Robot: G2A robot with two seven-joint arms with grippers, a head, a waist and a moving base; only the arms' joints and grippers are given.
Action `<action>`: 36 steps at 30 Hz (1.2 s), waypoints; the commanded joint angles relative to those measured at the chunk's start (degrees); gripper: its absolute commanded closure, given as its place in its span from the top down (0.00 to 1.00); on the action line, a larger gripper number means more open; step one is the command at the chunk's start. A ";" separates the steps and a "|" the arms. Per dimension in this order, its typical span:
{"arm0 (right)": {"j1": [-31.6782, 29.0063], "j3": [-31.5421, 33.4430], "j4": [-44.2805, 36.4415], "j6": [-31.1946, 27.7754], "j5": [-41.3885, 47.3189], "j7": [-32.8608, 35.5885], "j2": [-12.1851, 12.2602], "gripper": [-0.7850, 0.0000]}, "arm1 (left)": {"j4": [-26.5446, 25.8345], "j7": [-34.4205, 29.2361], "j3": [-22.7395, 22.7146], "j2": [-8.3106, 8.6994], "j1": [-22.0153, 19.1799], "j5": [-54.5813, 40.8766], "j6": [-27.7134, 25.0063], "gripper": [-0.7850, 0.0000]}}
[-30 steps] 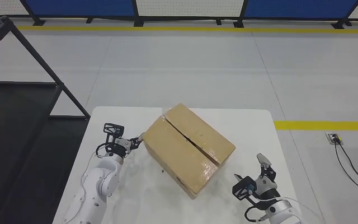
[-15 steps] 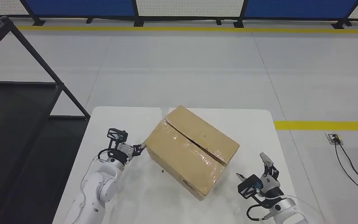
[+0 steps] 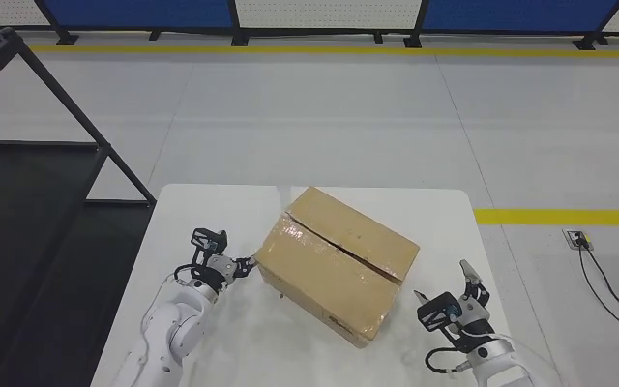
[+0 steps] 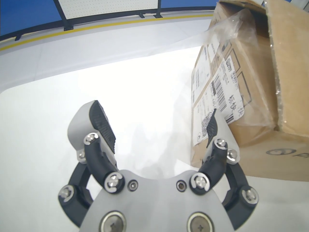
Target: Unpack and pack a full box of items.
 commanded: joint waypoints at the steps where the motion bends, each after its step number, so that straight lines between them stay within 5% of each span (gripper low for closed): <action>1: 0.78 -0.86 0.42 1.03 0.43 1.38 -0.18 1.00 | -0.17 0.31 -0.07 0.09 0.33 0.29 -0.58 1.00; 25: 11.79 -7.25 5.36 6.61 -1.04 8.42 -1.60 1.00 | -2.60 2.74 -1.22 0.78 4.34 0.58 -2.41 1.00; 36: 7.65 -3.12 3.37 8.36 -0.45 5.17 -1.38 1.00 | -3.48 3.36 -1.60 0.98 5.42 0.42 -2.51 1.00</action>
